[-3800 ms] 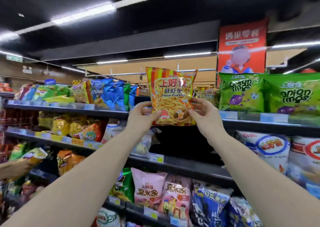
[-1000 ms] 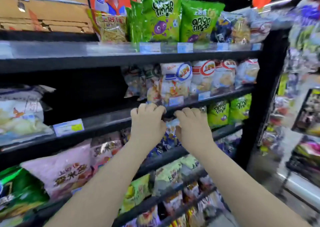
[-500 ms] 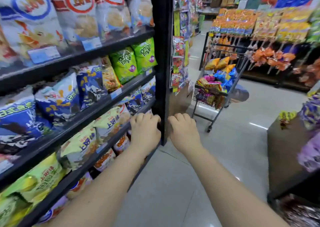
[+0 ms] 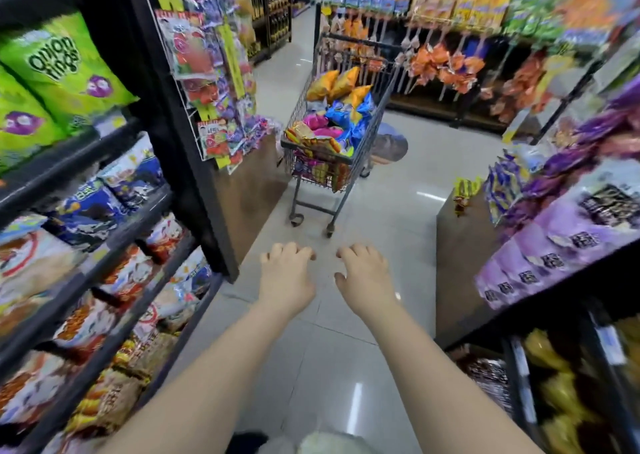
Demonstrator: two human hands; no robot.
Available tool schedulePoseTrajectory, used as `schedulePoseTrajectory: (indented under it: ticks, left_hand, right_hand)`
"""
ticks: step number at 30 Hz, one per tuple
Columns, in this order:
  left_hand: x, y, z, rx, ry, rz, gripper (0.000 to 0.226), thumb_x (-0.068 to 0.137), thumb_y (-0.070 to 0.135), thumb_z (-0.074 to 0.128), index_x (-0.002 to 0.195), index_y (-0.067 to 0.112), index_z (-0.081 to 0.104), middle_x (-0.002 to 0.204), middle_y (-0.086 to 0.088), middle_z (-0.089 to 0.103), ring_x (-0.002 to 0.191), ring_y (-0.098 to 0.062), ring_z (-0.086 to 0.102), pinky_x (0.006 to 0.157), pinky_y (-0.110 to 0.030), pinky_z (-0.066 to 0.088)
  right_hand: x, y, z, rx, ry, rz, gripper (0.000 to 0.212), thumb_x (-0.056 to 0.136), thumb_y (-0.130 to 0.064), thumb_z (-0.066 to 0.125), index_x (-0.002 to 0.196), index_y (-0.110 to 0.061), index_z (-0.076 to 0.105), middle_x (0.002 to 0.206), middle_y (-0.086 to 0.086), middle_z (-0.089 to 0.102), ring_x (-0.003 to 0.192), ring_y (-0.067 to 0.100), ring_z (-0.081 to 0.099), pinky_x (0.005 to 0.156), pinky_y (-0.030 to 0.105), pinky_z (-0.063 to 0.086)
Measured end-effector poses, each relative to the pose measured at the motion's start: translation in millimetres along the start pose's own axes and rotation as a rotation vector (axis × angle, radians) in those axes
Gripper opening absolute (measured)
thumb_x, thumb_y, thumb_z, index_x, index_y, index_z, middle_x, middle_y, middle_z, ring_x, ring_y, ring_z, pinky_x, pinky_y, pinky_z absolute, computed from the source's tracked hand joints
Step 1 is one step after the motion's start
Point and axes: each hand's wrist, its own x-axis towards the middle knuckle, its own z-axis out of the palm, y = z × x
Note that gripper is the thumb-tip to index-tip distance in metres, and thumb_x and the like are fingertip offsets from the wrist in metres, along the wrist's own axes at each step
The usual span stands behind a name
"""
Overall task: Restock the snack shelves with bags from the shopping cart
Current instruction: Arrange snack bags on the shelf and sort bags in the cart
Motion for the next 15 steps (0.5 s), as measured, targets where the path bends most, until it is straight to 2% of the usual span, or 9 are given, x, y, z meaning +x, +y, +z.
schedulePoseTrajectory:
  ticks: [2, 4, 10, 15]
  left_hand:
    - [30, 10, 7, -0.022, -0.042, -0.001, 0.044, 0.087, 0.022, 0.055, 0.130, 0.029, 0.051, 0.127, 0.003, 0.051, 0.123, -0.024, 0.039, 0.096, -0.038, 0.028]
    - [63, 16, 10, -0.027, -0.068, 0.001, 0.044, 0.088, 0.023, 0.054, 0.131, 0.029, 0.051, 0.128, 0.002, 0.050, 0.125, -0.024, 0.037, 0.098, -0.038, 0.027]
    - [200, 23, 3, -0.043, -0.012, 0.050, 0.042, 0.089, 0.022, 0.054, 0.130, 0.031, 0.053, 0.128, 0.002, 0.053, 0.125, -0.025, 0.038, 0.098, -0.039, 0.029]
    - [329, 20, 0, 0.012, -0.031, 0.116, 0.038, 0.086, 0.022, 0.055, 0.123, 0.030, 0.056, 0.119, 0.002, 0.055, 0.119, -0.026, 0.043, 0.093, -0.039, 0.032]
  right_hand:
    - [21, 23, 5, 0.018, -0.021, 0.022, 0.034, 0.080, -0.017, 0.069, 0.113, -0.011, 0.064, 0.109, 0.009, 0.063, 0.103, 0.035, 0.055, 0.085, 0.044, 0.045]
    - [43, 41, 12, 0.038, -0.024, 0.037, 0.034, 0.078, -0.015, 0.070, 0.111, -0.010, 0.065, 0.107, 0.010, 0.064, 0.102, 0.037, 0.056, 0.083, 0.044, 0.046]
    - [159, 81, 19, 0.000, -0.012, 0.065, 0.038, 0.088, -0.019, 0.058, 0.125, -0.017, 0.056, 0.124, 0.003, 0.056, 0.117, 0.029, 0.044, 0.095, 0.040, 0.038]
    - [270, 102, 16, -0.043, -0.034, 0.148, 0.033, 0.090, -0.021, 0.052, 0.123, -0.020, 0.054, 0.127, 0.000, 0.054, 0.120, 0.027, 0.042, 0.098, 0.038, 0.035]
